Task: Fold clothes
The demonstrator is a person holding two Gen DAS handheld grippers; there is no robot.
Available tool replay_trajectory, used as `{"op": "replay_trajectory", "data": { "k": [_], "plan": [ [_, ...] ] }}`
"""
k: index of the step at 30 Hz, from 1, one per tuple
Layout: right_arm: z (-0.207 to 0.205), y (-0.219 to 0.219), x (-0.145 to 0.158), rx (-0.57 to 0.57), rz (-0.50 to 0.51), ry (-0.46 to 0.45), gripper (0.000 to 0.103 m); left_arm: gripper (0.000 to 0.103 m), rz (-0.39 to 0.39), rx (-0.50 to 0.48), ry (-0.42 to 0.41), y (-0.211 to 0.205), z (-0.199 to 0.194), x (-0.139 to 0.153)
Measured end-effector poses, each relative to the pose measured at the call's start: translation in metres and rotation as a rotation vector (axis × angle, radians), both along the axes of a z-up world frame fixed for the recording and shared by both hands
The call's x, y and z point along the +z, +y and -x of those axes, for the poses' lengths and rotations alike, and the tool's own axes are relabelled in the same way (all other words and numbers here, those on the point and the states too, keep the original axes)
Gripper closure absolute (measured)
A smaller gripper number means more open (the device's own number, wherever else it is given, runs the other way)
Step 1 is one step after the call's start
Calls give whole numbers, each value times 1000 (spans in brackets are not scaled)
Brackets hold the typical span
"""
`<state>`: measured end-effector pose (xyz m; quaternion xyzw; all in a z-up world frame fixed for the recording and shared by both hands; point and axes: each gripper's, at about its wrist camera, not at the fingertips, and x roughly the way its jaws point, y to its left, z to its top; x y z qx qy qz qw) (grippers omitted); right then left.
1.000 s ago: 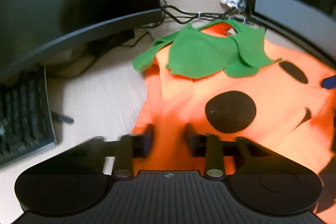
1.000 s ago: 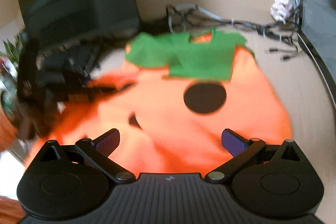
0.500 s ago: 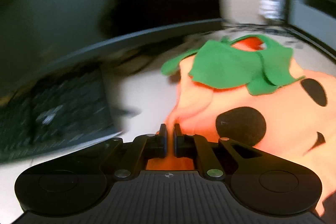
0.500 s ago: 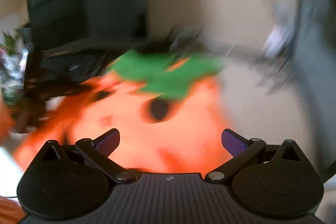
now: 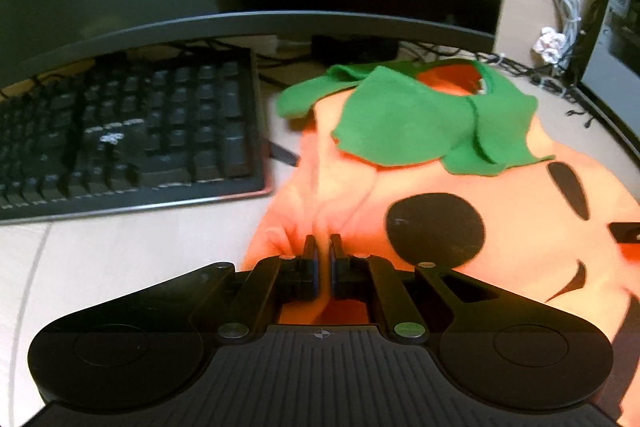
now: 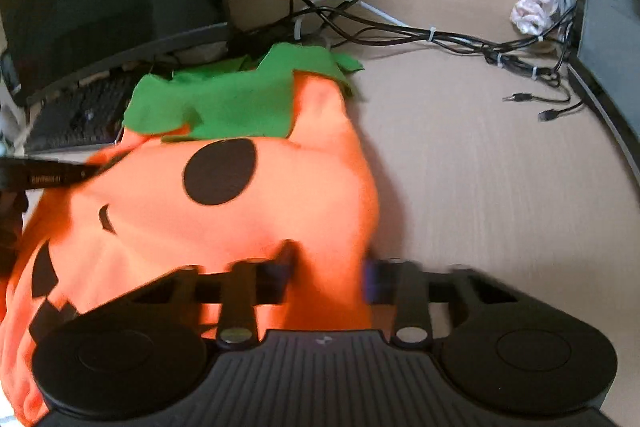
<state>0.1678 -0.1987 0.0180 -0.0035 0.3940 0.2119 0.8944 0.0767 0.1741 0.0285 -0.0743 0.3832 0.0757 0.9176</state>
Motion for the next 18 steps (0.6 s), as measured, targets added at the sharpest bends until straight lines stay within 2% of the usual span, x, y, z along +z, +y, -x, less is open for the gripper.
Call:
{"op": "replay_trajectory", "data": {
  "k": [3,5,6,8,9,10,11,12,15,16,17,18],
  "plan": [
    [10,-29,16,-46,88,-62,88,97,54,-52,-17,-27,-11,4],
    [17,-48,31,-103,193,-139,88,97,56,-119,-49,-57,-18,14],
    [22,-53,38,-113,233,-187,87,97,32,-142,-74,-69,-21,22],
    [34,-56,57,-100,261,-280,86,97,-76,-139,-113,-80,-30,34],
    [38,-55,63,-83,241,-298,77,96,-123,-135,-127,-84,-35,38],
    [42,-51,66,-60,216,-302,71,96,-128,-119,-112,-78,-40,38],
    [45,-45,65,-33,190,-297,58,94,-130,-102,-98,-73,-45,38],
    [47,-38,62,-4,168,-287,53,92,-114,-89,-89,-67,-46,38],
    [45,-14,33,73,160,-221,53,84,-53,-91,-107,-71,-30,49],
    [42,-9,25,82,169,-205,53,75,-30,-98,-116,-73,-23,53],
    [38,-4,17,80,181,-197,53,58,18,-143,-141,-82,-13,59],
    [33,-2,14,75,181,-192,53,49,70,-190,-161,-89,-6,62]
  ]
}}
